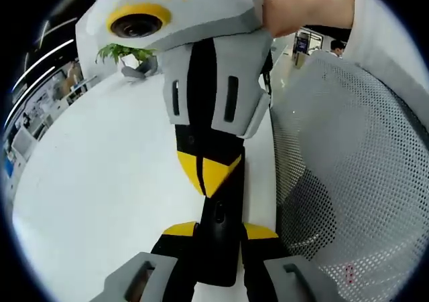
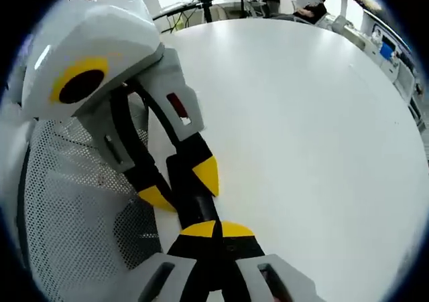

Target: Press the specified remote control buttons in sequence, fully releasing each button before pressing the next.

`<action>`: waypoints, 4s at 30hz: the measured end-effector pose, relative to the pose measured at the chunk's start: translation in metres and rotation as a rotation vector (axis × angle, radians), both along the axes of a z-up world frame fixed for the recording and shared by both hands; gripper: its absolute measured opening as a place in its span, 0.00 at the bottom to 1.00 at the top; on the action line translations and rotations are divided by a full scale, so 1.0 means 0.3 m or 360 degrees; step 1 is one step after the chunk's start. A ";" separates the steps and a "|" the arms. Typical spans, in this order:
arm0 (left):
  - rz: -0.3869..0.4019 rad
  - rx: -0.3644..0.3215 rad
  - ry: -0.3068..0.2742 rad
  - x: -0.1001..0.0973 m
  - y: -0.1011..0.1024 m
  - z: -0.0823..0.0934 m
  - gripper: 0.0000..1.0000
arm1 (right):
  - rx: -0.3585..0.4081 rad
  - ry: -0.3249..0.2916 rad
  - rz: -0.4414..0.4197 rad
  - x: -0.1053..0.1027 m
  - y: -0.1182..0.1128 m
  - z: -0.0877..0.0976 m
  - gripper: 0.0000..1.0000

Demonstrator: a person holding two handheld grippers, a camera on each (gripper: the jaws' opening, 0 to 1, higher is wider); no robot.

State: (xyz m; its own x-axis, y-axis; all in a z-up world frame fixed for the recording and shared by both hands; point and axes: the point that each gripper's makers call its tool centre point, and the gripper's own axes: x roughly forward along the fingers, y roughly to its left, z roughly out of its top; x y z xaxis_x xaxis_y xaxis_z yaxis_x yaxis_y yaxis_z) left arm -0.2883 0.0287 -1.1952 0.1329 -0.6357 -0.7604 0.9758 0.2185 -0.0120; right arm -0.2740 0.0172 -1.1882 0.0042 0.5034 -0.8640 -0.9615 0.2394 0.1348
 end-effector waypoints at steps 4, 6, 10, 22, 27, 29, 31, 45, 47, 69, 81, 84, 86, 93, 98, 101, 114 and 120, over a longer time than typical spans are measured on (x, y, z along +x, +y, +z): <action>0.0004 -0.0005 -0.0001 -0.001 -0.001 0.001 0.24 | 0.0013 -0.0052 -0.0014 -0.011 -0.005 0.009 0.00; 0.0002 -0.0006 -0.0001 -0.001 -0.001 0.001 0.24 | 0.0033 -0.0085 0.0030 -0.025 0.008 0.020 0.00; -0.0011 -0.0001 0.0005 -0.001 -0.001 0.002 0.24 | 0.0097 -0.0066 0.0078 -0.056 0.043 0.041 0.00; -0.0023 0.0005 0.0010 -0.005 -0.005 0.006 0.24 | -0.0064 -0.0216 0.0289 -0.062 0.036 0.015 0.00; -0.0048 0.0024 0.0005 -0.007 -0.002 0.008 0.24 | -0.0106 -0.0306 0.0314 -0.064 0.040 0.014 0.00; -0.0043 0.0015 0.0005 -0.008 -0.001 0.008 0.24 | -0.0113 -0.0339 0.0321 -0.059 0.042 0.013 0.00; -0.0038 0.0000 0.0006 -0.009 0.000 0.009 0.24 | -0.0128 -0.0357 0.0320 -0.057 0.042 0.012 0.00; -0.0032 -0.0005 0.0007 -0.010 0.002 0.008 0.24 | -0.0036 -0.0363 0.0361 -0.066 0.047 0.017 0.00; -0.0031 -0.0005 0.0007 -0.010 0.002 0.007 0.24 | -0.0022 -0.0324 0.0369 -0.074 0.052 0.022 0.00; -0.0039 -0.0018 0.0001 -0.009 0.000 0.007 0.24 | 0.0072 -0.0126 0.0116 -0.072 0.053 0.017 0.00; -0.0015 -0.0053 -0.0002 -0.009 -0.001 0.009 0.24 | 0.0054 -0.0244 0.0217 -0.073 0.073 0.017 0.00; -0.0018 -0.0041 -0.0007 -0.010 -0.002 0.009 0.24 | 0.0109 -0.0248 0.0246 -0.074 0.068 0.017 0.00; -0.0036 -0.0015 -0.0005 -0.011 -0.004 0.010 0.24 | 0.0121 -0.0239 0.0244 -0.073 0.069 0.017 0.00; -0.0082 0.0047 0.0000 -0.013 -0.002 0.009 0.24 | 0.0027 -0.0388 0.0262 -0.082 0.083 0.014 0.00; -0.0136 0.0060 -0.0004 -0.013 0.003 0.007 0.24 | 0.0194 -0.0299 0.0087 -0.069 0.083 0.020 0.00; -0.0186 0.0100 0.0005 -0.013 0.003 0.008 0.24 | 0.0283 -0.0290 0.0099 -0.069 0.081 0.023 0.00; -0.0140 0.0097 0.0011 -0.015 0.016 0.009 0.24 | 0.0428 -0.0101 0.0079 -0.124 0.036 0.045 0.17; -0.0123 0.0034 0.0001 -0.014 0.017 0.008 0.24 | 0.0390 -0.0152 -0.0054 -0.074 0.005 0.043 0.28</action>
